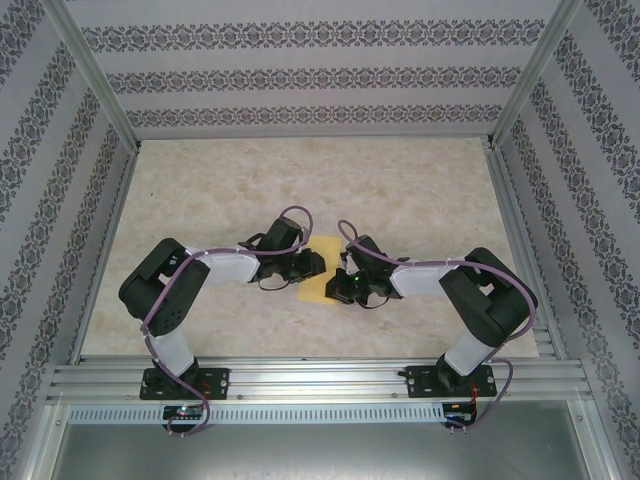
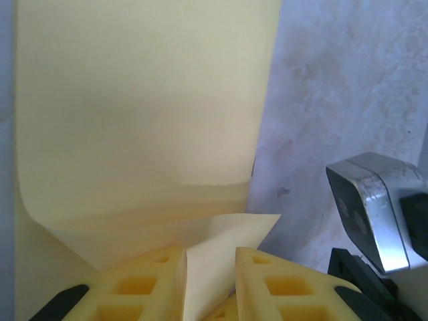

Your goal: Fold a paper plane with a square sheet of paper (pick it up from the middle)

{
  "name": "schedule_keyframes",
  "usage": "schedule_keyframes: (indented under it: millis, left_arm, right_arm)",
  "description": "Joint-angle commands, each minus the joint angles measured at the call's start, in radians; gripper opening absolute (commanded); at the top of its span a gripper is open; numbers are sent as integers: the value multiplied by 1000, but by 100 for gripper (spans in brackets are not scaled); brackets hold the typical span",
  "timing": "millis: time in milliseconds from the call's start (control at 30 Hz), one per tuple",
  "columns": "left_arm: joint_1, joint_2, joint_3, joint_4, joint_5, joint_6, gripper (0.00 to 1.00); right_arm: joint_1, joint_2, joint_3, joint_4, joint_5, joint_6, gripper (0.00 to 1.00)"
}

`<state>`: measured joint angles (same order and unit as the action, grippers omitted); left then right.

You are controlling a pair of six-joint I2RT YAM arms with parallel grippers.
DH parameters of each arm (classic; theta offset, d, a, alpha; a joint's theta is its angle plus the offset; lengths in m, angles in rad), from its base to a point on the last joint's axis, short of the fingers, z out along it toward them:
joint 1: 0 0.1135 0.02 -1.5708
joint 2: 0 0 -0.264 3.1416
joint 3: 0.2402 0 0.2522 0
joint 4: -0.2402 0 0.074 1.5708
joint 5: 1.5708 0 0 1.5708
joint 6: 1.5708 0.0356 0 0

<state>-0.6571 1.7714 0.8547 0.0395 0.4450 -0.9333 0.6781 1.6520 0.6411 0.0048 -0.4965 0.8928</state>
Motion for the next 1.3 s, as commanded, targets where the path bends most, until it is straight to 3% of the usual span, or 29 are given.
schedule_keyframes:
  millis: [0, 433, 1267]
  left_arm:
    - [-13, -4, -24, 74, 48, -25, 26]
    - [-4, 78, -48, 39, -81, -40, 20]
    - [72, 46, -6, -27, -103, 82, 20]
  right_arm:
    - [-7, 29, -26, -75, 49, -4, 7]
    - [-4, 34, -47, -99, 68, -17, 2]
    - [-9, 41, -55, -100, 75, -25, 2]
